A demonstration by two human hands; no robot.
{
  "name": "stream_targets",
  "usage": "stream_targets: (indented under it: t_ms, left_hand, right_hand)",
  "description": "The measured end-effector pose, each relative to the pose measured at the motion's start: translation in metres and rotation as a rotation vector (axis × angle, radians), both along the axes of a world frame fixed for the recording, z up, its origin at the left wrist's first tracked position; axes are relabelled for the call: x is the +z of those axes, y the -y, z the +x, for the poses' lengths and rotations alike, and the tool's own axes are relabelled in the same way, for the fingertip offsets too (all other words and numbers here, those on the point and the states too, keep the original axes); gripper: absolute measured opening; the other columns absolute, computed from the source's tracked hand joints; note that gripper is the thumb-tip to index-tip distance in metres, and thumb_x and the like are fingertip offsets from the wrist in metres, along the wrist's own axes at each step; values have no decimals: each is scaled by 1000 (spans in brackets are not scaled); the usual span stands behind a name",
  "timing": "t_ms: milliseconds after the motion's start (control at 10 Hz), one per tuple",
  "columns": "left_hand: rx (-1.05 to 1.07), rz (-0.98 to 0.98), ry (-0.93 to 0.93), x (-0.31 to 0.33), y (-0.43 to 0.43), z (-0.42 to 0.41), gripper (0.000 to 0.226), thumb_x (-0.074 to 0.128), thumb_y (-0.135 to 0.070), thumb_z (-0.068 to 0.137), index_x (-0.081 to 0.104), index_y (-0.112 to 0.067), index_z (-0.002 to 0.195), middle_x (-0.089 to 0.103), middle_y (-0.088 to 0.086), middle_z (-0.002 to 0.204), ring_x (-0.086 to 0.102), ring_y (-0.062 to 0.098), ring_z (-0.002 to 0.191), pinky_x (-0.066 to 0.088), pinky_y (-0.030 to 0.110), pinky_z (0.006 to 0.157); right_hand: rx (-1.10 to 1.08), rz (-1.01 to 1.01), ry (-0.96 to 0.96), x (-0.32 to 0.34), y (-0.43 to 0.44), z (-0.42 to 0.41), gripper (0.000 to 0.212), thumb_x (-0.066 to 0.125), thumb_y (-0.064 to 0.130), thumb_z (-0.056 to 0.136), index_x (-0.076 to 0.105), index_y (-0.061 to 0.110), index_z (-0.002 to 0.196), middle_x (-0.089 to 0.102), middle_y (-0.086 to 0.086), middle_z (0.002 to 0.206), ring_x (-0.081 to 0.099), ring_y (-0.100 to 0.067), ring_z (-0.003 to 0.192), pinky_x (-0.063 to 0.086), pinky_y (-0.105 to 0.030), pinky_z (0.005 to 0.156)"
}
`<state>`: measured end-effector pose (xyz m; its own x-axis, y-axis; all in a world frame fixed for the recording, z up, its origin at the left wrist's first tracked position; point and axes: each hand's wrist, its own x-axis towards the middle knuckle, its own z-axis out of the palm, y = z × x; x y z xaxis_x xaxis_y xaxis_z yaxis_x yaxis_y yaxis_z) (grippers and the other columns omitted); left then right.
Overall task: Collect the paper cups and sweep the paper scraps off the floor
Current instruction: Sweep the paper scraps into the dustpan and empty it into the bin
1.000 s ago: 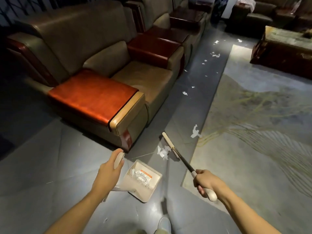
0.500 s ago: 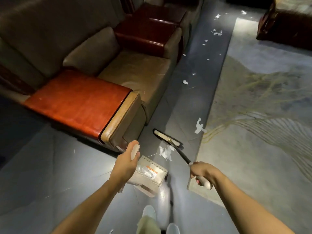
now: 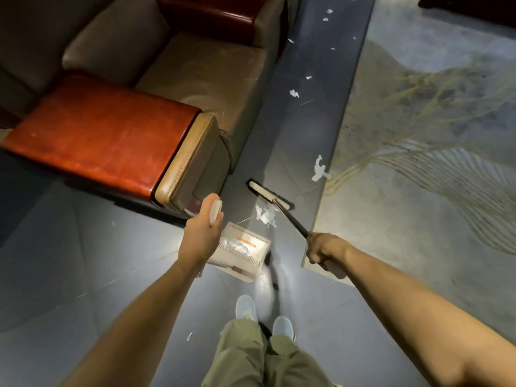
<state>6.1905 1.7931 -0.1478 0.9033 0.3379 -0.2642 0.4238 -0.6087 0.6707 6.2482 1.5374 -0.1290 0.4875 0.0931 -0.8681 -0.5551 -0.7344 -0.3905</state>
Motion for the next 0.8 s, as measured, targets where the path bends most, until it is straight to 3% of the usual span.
stream_targets:
  t_ms: [100,200,300,400,500,600,700,800]
  left_hand:
    - [1,-10,15,0,-1,-1,22,41,-33,99,34,-44,116,57,4,89,56,15,71,42,23,54]
    - [-8,-36,20,1,3,1,20,41,-32,98,35,-44,113,57,8,90,57,21,73,43,28,56]
    - [-21,-71,14,4,7,1,23,42,-32,99,35,-40,120,57,7,94,59,23,79,50,33,64]
    - [-30,-71,46,7,6,-4,27,44,-30,98,35,-36,123,58,4,96,58,20,79,47,30,67]
    - [-10,-89,68,10,3,-9,28,45,-29,98,38,-36,124,59,2,98,57,16,76,41,14,61]
    - [-11,-102,62,17,4,-9,25,46,-29,98,38,-39,120,59,-2,99,56,11,73,36,8,48]
    - [-2,-117,35,21,5,-3,31,45,-29,99,37,-40,127,58,0,100,56,17,79,37,11,50]
    - [-7,-137,45,25,8,2,29,44,-29,99,38,-45,123,57,-2,92,54,15,72,37,9,41]
  right_hand:
    - [189,-2,-103,11,0,-13,52,46,-12,88,37,-8,139,49,-8,84,41,-13,58,40,-16,44]
    - [399,-182,-167,18,-11,-26,53,52,-8,84,39,-8,136,60,-8,91,51,-15,64,45,-15,49]
    - [585,-270,-187,29,-15,-36,56,45,-8,83,40,-3,138,56,-10,86,45,-14,54,39,-23,48]
    - [502,-201,-240,51,-3,-30,54,41,-7,85,44,8,136,45,-9,63,36,-15,48,32,-24,46]
    - [369,-174,-252,78,12,-19,56,46,-6,88,40,17,139,41,-6,64,33,-13,47,30,-16,38]
    - [318,-160,-183,94,23,-18,63,46,-6,88,36,23,143,41,-7,61,35,-12,40,31,-13,36]
    - [309,-167,-110,98,26,-13,58,43,-7,89,38,16,143,43,-8,60,36,-12,38,34,-18,38]
    - [271,-172,-61,95,32,4,49,42,-7,90,44,7,137,49,-10,69,38,-13,42,35,-19,37]
